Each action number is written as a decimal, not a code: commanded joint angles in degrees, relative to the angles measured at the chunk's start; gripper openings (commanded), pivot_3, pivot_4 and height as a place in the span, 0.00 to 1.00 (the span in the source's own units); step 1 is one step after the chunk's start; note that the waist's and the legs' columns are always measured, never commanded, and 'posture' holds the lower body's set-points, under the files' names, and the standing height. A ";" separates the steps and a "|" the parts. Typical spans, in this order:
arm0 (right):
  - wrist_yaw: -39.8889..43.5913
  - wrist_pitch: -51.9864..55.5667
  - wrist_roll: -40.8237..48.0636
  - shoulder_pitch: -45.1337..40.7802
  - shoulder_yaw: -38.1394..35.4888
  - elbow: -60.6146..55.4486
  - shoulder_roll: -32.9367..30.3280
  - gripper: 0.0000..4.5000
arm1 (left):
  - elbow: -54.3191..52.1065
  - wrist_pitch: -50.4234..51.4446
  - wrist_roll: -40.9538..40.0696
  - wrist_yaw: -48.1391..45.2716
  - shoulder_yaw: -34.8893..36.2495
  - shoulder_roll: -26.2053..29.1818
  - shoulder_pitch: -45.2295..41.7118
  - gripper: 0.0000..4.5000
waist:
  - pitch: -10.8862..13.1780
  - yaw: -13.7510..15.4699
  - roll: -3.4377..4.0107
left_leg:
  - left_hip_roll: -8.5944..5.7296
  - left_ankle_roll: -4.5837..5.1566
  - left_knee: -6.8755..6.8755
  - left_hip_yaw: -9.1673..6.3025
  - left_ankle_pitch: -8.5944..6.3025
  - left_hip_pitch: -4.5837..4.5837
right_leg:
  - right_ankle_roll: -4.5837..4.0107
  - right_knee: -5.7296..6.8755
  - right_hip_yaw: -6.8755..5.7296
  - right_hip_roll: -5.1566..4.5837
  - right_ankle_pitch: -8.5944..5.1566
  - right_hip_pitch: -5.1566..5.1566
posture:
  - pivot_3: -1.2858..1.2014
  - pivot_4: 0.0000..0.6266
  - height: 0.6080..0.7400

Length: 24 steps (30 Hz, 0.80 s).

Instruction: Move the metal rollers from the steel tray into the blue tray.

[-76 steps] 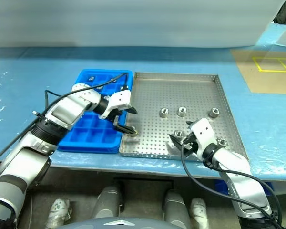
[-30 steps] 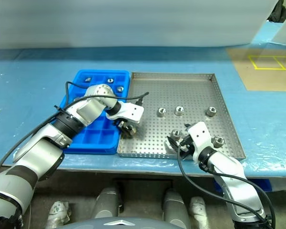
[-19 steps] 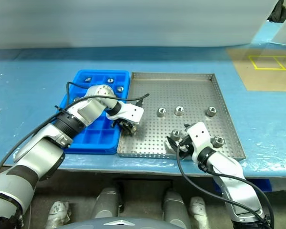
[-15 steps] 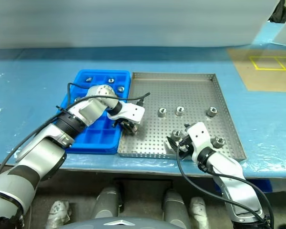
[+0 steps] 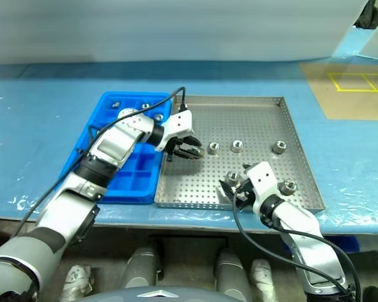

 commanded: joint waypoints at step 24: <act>15.70 1.91 6.32 -28.51 5.48 7.32 -2.49 1.00 | -30.49 -3.74 -7.66 37.81 18.96 1.13 36.39 0.35 | 0.01 3.37 0.03 | 0.11 0.12 -0.12 -0.13 -0.07 -0.23 | -0.02 -0.46 -0.64 0.02 0.03 0.08 | 0.65 0.24 1.00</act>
